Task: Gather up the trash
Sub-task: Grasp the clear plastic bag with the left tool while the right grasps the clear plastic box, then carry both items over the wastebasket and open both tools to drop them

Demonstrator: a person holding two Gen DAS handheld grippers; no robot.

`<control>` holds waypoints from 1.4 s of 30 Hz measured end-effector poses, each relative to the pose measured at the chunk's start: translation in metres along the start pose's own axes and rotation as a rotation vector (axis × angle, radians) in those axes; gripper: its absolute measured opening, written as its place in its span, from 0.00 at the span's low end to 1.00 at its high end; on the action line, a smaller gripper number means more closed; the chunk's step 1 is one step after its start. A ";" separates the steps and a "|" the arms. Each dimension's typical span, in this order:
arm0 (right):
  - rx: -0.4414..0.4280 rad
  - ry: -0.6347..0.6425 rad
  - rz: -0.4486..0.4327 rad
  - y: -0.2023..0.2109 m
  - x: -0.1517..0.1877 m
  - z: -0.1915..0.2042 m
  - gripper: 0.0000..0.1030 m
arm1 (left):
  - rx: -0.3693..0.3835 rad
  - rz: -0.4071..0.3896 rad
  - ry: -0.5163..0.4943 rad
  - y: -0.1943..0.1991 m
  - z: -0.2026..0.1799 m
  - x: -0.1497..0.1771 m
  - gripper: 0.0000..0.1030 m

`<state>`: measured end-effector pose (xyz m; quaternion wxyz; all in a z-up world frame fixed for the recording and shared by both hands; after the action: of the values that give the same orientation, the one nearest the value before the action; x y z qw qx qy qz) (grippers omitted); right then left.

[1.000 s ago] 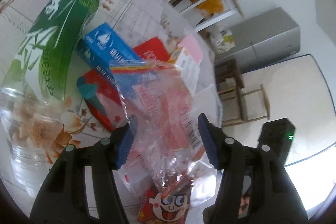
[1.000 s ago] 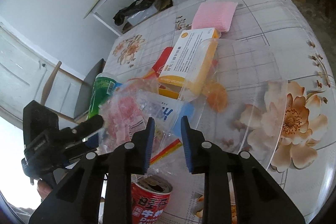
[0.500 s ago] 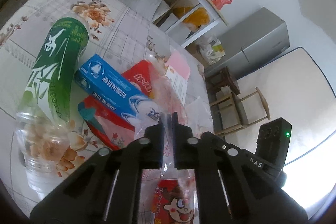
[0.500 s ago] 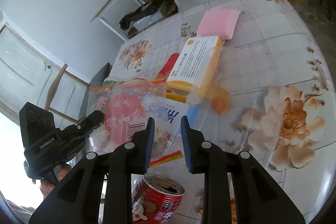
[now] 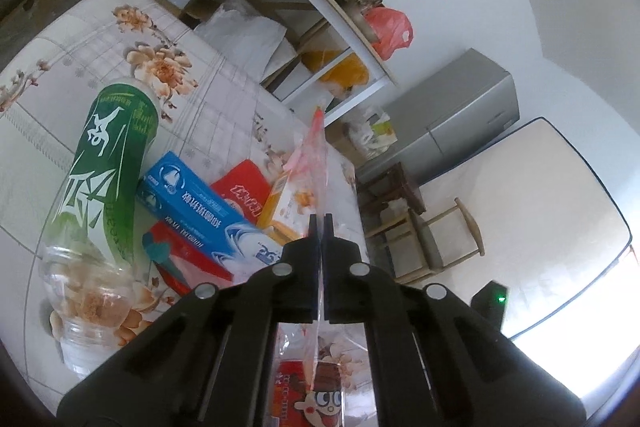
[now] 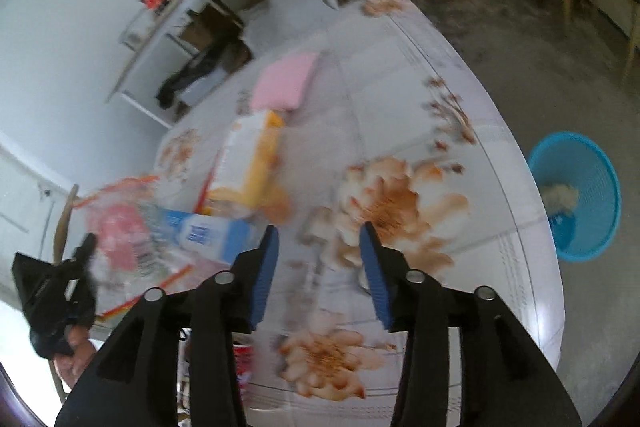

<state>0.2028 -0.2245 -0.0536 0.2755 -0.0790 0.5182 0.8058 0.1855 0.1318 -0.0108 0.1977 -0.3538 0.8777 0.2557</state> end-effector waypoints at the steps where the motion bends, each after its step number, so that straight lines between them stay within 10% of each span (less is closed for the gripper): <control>1: 0.005 -0.019 0.025 -0.007 0.002 -0.004 0.42 | 0.005 -0.001 0.002 0.000 -0.001 0.001 0.00; 10: -0.027 -0.081 0.091 -0.044 0.004 -0.011 0.42 | 0.043 0.014 0.014 -0.001 -0.005 0.006 0.00; 22: -0.057 -0.135 0.070 -0.047 -0.002 -0.017 0.05 | 0.091 0.012 0.037 -0.003 -0.006 0.004 0.00; 42: -0.099 -0.150 -0.070 0.013 -0.009 -0.035 0.04 | 0.135 0.019 0.030 -0.008 -0.021 0.004 0.00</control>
<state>0.1979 -0.2625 -0.0549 0.3372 -0.0498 0.4527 0.8240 0.1856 0.1128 0.0011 0.2058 -0.3351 0.8991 0.1925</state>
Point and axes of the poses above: each gripper's, at about its wrist camera, not at the fingertips, and y roughly against the way its jaws point, z to its left, x to its underside, the point moved 3 cm from there along -y, roughly the way its jaws point, and after that the axes turned 5 degrees about x, right-handed, at the moved point
